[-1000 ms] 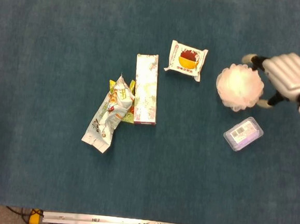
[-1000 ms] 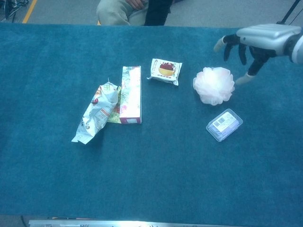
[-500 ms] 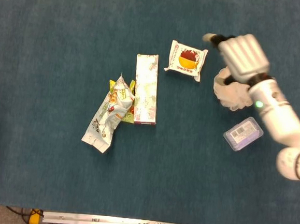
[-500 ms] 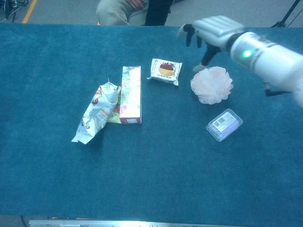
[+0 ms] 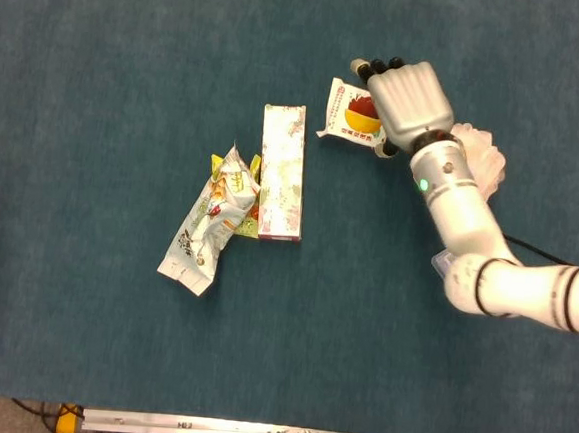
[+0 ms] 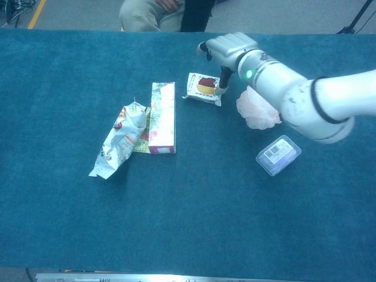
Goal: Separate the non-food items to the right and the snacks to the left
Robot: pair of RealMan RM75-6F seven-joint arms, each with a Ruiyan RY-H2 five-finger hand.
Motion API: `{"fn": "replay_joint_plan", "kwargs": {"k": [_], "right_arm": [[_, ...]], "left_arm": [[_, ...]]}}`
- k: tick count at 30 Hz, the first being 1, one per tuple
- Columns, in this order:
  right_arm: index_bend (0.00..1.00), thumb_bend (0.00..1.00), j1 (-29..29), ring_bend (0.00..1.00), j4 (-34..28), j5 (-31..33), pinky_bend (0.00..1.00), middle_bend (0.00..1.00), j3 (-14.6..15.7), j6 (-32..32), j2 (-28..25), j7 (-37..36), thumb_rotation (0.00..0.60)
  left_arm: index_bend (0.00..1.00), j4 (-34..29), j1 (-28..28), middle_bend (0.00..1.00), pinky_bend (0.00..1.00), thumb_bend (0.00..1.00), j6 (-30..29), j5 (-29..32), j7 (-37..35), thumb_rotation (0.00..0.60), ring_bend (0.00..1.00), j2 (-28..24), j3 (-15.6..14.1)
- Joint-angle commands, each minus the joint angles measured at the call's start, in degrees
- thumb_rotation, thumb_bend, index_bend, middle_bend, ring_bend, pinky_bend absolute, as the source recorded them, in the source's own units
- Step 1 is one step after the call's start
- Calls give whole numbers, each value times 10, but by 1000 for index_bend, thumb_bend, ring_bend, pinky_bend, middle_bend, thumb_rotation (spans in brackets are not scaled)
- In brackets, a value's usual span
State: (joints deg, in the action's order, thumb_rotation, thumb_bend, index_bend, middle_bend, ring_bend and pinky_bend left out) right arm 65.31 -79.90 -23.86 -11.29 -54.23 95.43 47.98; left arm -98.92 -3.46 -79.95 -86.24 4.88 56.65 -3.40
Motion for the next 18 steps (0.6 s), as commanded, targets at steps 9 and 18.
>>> {"fn": "replay_joint_plan", "kwargs": {"k": [9, 18], "right_arm": [[136, 0, 45, 214, 106, 89, 434, 229, -8, 26, 79, 62, 600], [136, 0, 54, 214, 153, 113, 435, 229, -14, 41, 107, 81, 600]], "left_arm": [[0, 4, 2, 14, 27, 229, 2, 5, -5, 600, 0, 0, 0], [0, 9, 5, 14, 27, 229, 3, 10, -10, 600, 0, -1, 0]]}}
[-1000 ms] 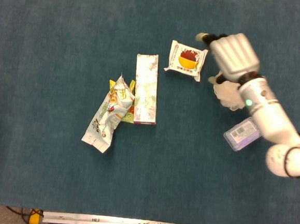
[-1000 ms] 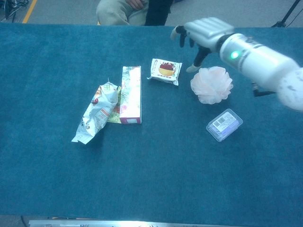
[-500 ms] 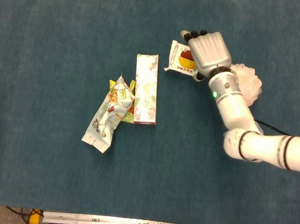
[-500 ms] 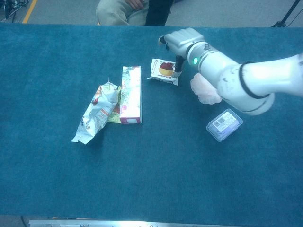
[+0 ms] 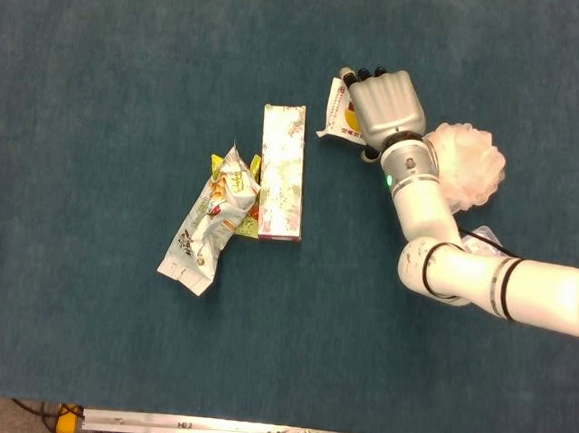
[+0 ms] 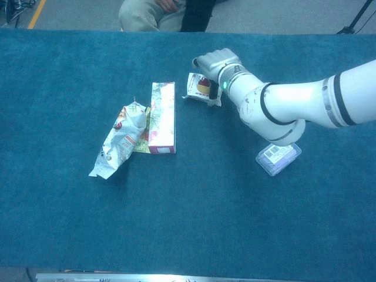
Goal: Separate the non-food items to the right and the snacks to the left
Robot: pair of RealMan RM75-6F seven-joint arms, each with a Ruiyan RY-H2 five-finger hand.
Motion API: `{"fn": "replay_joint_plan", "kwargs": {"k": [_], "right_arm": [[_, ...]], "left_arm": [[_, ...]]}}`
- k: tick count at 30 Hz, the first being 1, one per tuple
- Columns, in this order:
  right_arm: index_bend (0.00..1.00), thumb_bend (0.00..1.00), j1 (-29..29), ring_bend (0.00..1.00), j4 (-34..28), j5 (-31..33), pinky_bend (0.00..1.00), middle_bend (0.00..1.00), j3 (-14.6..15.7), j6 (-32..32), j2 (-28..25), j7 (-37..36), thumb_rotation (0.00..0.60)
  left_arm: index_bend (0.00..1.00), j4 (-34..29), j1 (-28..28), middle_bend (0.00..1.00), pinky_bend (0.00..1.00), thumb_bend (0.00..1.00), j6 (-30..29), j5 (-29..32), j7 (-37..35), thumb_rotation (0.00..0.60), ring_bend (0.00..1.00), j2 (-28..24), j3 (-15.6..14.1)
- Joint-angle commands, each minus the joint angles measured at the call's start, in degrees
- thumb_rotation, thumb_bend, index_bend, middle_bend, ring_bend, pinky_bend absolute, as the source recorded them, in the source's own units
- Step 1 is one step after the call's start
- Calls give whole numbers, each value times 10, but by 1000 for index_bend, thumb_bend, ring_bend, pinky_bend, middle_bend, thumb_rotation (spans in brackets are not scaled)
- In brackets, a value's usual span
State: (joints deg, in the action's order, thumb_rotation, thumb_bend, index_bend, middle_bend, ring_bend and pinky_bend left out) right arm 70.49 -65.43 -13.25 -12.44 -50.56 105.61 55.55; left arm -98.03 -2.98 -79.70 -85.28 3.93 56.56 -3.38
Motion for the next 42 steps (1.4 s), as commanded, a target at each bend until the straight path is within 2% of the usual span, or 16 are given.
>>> {"fn": "replay_joint_plan", "kwargs": {"k": [1, 10, 12, 16, 19, 24, 30, 35, 42], "right_arm": [[136, 0, 3, 214, 12, 10, 434, 229, -4, 6, 8, 6, 600], [136, 0, 5, 227, 39, 43, 439, 230, -11, 33, 21, 20, 600], [146, 32, 3, 279, 41, 36, 488, 243, -12, 35, 21, 15, 600], [225, 113, -4, 369, 40, 14, 602, 288, -13, 33, 20, -2, 600], [252, 115, -12, 398, 28, -2, 627, 303, -16, 30, 10, -18, 600], [277, 115, -32, 415, -26, -42, 656, 315, -31, 25, -23, -65, 600], [284, 114, -50, 419, -91, -98, 658, 327, -62, 7, -50, -138, 600], [284, 113, -49, 419, -115, -129, 658, 327, -86, -17, -31, -184, 600], [284, 113, -33, 417, -108, -163, 658, 327, -92, -40, 12, -201, 600]], "left_arm": [[0, 1, 0, 15, 27, 229, 0, 0, -1, 600, 0, 0, 0], [0, 3, 2, 14, 27, 229, 0, 0, -2, 600, 0, 1, -1], [0, 3, 3, 14, 27, 229, 0, 1, -2, 600, 0, 1, -1], [0, 4, 3, 14, 27, 229, 0, -1, -3, 600, 0, 2, -1], [0, 6, 3, 14, 27, 229, 0, -3, -5, 600, 0, 3, -1], [0, 8, 1, 14, 27, 229, 3, -4, -5, 600, 0, 6, -1], [0, 7, -1, 15, 27, 229, 3, -8, -3, 600, 0, 7, -1], [0, 3, 2, 15, 27, 229, -3, -11, -2, 600, 0, 3, -2], [0, -3, 14, 14, 28, 229, -18, -12, -3, 600, 0, -9, -6]]}}
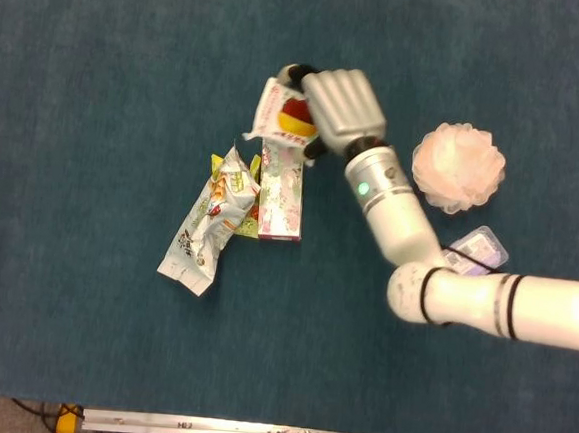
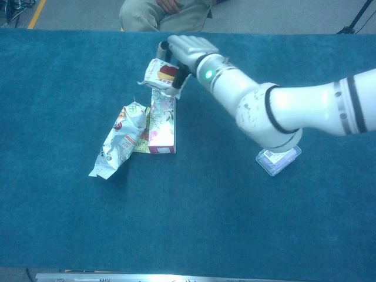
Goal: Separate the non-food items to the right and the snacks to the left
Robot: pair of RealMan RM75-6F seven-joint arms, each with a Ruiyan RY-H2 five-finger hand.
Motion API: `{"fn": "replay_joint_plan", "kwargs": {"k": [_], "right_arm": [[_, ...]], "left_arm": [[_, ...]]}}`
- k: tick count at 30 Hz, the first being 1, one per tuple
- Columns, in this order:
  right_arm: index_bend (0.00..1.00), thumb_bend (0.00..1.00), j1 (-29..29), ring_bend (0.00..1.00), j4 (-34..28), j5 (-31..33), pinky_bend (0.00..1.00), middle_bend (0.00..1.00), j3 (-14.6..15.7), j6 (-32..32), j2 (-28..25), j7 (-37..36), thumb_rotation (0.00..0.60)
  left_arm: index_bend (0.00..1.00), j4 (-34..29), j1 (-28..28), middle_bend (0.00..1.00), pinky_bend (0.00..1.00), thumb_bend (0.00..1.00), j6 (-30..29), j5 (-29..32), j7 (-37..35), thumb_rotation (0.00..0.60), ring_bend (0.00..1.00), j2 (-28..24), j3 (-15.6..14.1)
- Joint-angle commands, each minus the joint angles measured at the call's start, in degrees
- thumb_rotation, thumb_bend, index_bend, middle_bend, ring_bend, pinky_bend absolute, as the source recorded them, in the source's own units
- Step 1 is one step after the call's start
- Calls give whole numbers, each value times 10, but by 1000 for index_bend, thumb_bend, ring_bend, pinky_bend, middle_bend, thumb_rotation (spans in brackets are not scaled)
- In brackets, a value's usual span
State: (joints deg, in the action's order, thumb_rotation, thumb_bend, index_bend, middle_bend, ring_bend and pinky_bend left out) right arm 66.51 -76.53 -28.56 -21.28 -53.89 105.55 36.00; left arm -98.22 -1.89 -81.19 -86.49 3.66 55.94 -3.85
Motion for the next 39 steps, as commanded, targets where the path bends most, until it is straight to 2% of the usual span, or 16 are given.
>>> {"fn": "replay_joint_plan", "kwargs": {"k": [1, 13, 19, 22, 26, 29, 33, 39], "right_arm": [[284, 113, 9, 416, 4, -12, 658, 327, -4, -8, 17, -6, 600], [282, 113, 27, 380, 21, -24, 627, 322, -13, -16, 56, -7, 600], [216, 113, 38, 263, 35, -23, 461, 266, -22, -6, 76, -12, 600], [210, 113, 47, 254, 46, -22, 450, 262, -25, -7, 91, -6, 600], [131, 113, 53, 227, 48, -21, 429, 217, -24, -5, 99, 4, 600], [75, 112, 48, 204, 41, -30, 413, 182, -24, -8, 92, 0, 600], [72, 113, 35, 203, 16, -43, 412, 180, -22, -14, 65, -3, 600], [72, 113, 0, 202, -54, -59, 412, 180, 5, -14, -11, 6, 600]], "left_arm": [[0, -2, 4, 14, 28, 229, -5, 1, -1, 600, 0, -4, -1], [0, -4, 10, 15, 27, 229, -11, -3, -5, 600, 0, -12, -3], [0, -5, 10, 14, 27, 229, -9, -3, -5, 600, 0, -13, -2], [0, -6, 11, 14, 27, 229, -10, -4, -4, 600, 0, -13, -3], [0, -7, 13, 14, 28, 229, -13, -4, -4, 600, 0, -16, -3], [0, -6, 15, 14, 28, 229, -16, -3, -4, 600, 0, -18, -3], [0, -6, 12, 14, 27, 229, -14, -4, -2, 600, 0, -23, 0], [0, -13, -3, 14, 27, 229, -3, -15, 9, 600, 0, -33, 5]]}}
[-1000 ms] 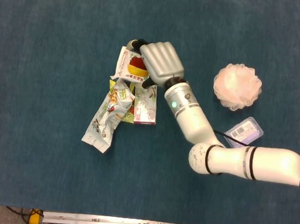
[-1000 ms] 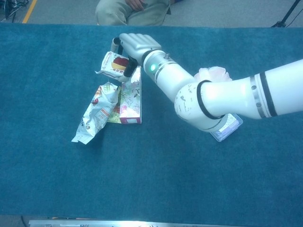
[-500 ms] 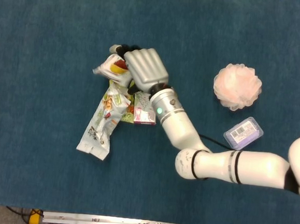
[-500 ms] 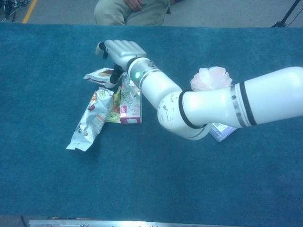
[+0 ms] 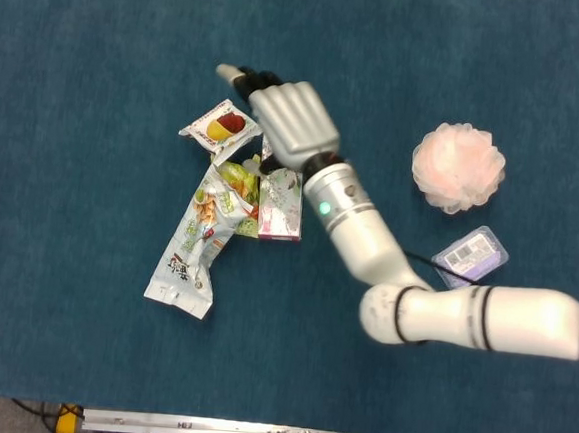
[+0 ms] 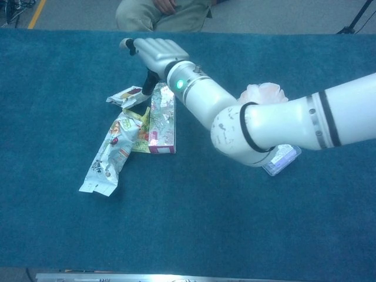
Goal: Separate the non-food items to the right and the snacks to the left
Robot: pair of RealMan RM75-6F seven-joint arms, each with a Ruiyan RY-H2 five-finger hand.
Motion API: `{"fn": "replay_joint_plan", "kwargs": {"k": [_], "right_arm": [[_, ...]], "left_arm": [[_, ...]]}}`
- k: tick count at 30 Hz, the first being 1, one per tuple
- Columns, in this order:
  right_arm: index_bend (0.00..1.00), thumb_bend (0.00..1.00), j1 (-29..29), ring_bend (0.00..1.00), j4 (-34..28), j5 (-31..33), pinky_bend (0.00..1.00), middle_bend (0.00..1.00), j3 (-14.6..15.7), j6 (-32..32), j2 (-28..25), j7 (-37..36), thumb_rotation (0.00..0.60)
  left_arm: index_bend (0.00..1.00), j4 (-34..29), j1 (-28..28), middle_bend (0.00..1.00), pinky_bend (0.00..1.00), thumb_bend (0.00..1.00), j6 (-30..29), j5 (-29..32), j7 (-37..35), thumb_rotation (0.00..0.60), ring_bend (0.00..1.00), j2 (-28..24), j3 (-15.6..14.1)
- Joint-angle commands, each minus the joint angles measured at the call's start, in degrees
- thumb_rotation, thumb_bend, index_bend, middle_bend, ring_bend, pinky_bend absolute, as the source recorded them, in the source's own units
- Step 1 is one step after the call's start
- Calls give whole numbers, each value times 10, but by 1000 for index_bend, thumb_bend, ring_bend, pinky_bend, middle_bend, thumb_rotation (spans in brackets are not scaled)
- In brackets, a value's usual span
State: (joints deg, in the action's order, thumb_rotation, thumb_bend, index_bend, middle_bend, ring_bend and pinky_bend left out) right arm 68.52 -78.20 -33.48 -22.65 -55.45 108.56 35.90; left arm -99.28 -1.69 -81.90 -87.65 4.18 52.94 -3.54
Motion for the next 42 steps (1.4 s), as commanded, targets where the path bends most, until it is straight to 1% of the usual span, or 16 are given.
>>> {"fn": "replay_joint_plan", "kwargs": {"k": [1, 4, 8, 11, 14, 17, 19, 21, 23, 35, 42], "right_arm": [[72, 113, -24, 202, -48, -14, 412, 179, 26, 6, -54, 10, 600], [72, 112, -35, 202, -81, -32, 412, 181, 58, 22, -95, 25, 600], [72, 33, -37, 202, -122, -69, 408, 213, 106, 51, -149, 52, 600], [72, 0, -32, 202, -144, -92, 385, 241, 132, 69, -179, 69, 600], [72, 0, -26, 201, -162, -103, 350, 257, 146, 91, -200, 70, 600], [70, 0, -16, 189, -167, -105, 322, 262, 156, 114, -208, 67, 592], [56, 0, -9, 181, -167, -102, 306, 262, 161, 125, -208, 66, 554], [40, 0, 0, 179, -165, -100, 295, 263, 166, 133, -205, 67, 499], [38, 0, 9, 178, -161, -98, 292, 263, 169, 136, -199, 68, 485], [35, 0, 62, 178, -100, -47, 291, 267, 179, 132, -131, 87, 482], [35, 0, 78, 178, -55, -24, 291, 267, 184, 132, -99, 88, 482]], "left_arm": [[0, -4, -7, 14, 27, 229, 7, -4, 6, 600, 0, -4, 3], [0, -10, -14, 14, 27, 229, 13, -6, 11, 600, 0, -5, 5], [0, -12, -16, 14, 27, 229, 18, -5, 14, 600, 0, -3, 4], [0, -14, -14, 14, 27, 229, 18, -3, 16, 600, 0, -3, 3], [0, -14, -13, 15, 27, 229, 17, -1, 16, 600, 0, -3, 3], [0, -15, -13, 15, 27, 229, 16, -1, 16, 600, 0, -3, 2], [0, -14, -12, 14, 28, 229, 15, -2, 16, 600, 0, -2, 1], [0, -14, -11, 14, 28, 229, 15, -1, 15, 600, 0, -2, 0], [0, -14, -10, 14, 27, 229, 14, 1, 14, 600, 0, -3, 0], [0, -6, -3, 15, 27, 229, 10, 5, 5, 600, 0, 0, -3], [0, -2, 1, 14, 27, 229, 8, 7, 0, 600, 0, 0, -4]]}}
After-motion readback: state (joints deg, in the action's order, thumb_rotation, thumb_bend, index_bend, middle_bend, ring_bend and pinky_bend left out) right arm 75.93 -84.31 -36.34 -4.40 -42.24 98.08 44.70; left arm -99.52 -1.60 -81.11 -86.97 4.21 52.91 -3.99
